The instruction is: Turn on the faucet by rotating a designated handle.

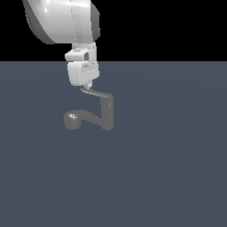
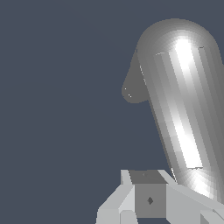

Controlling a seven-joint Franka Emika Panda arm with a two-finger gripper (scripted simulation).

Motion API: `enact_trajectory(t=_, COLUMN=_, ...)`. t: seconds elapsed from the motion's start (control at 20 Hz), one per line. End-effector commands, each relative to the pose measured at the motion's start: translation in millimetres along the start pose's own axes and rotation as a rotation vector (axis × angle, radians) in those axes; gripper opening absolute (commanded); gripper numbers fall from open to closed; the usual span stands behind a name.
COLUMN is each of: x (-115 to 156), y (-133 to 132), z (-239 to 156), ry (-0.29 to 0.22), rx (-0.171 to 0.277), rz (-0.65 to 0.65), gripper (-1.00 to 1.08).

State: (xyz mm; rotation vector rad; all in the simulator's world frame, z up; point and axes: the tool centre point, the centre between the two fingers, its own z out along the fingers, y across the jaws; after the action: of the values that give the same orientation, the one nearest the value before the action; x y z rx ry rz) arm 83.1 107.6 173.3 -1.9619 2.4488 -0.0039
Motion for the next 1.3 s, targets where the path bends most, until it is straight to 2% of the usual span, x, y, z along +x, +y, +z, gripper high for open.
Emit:
enact_trajectory(t=0.0, x=-1, y=10, z=0, ry=0.001, rx=-0.005, rz=-0.001, gripper=-1.0)
enact_trajectory(t=0.65, x=-8, y=45, z=0, ry=0.001, rx=-0.005, rz=0.0, gripper=-1.0)
enact_trajectory(t=0.7, x=-3, y=39, z=0, ry=0.004, rx=0.0, rz=0.007, gripper=-1.0)
enact_trajectory(t=1.25, x=13, y=66, z=0, ry=0.003, rx=-0.002, rz=0.004, gripper=-1.0)
